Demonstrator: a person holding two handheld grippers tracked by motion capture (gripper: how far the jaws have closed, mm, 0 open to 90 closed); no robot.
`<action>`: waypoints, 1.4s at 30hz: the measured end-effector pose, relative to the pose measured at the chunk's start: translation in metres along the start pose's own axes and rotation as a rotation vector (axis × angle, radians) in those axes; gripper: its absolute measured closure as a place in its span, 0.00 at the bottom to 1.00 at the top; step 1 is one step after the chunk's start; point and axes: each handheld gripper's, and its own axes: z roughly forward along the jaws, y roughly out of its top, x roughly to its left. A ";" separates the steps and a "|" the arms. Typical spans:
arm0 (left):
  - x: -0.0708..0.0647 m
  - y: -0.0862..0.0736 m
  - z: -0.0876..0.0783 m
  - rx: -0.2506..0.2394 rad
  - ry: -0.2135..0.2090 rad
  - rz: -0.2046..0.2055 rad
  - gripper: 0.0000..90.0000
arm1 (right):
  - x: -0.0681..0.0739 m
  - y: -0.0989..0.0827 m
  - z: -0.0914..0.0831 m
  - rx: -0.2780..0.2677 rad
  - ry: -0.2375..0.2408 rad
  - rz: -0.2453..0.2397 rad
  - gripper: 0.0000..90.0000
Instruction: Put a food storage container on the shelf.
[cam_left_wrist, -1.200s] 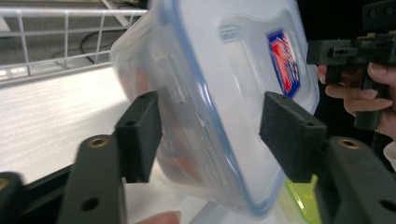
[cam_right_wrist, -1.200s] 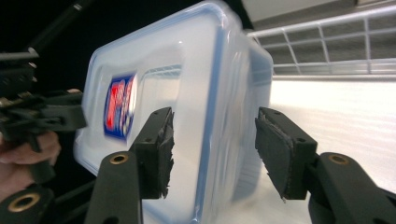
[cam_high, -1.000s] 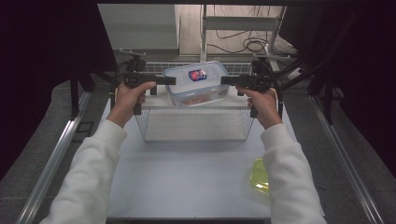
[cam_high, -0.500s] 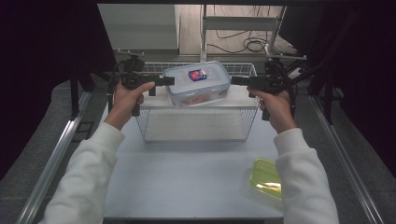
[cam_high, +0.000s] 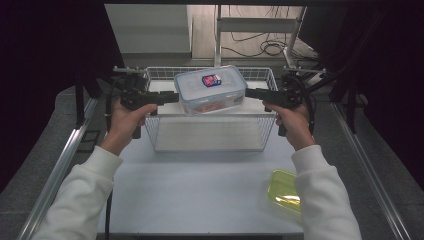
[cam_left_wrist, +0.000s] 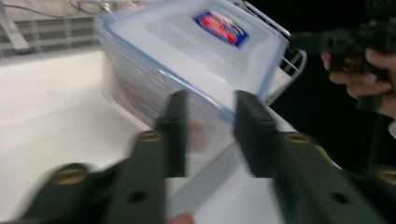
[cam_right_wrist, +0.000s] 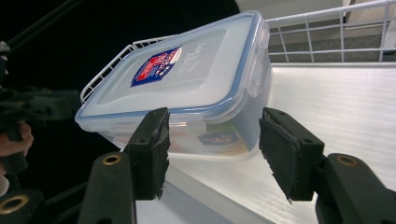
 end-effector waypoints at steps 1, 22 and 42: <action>-0.002 -0.003 0.002 0.012 -0.020 0.009 0.93 | 0.000 -0.002 0.001 0.001 0.003 -0.001 0.48; -0.014 -0.019 0.039 0.060 -0.076 0.063 1.00 | -0.004 -0.017 -0.001 0.020 0.016 -0.025 0.49; 0.016 -0.014 0.037 0.049 0.001 -0.013 1.00 | -0.001 -0.025 0.003 0.031 0.046 -0.046 0.47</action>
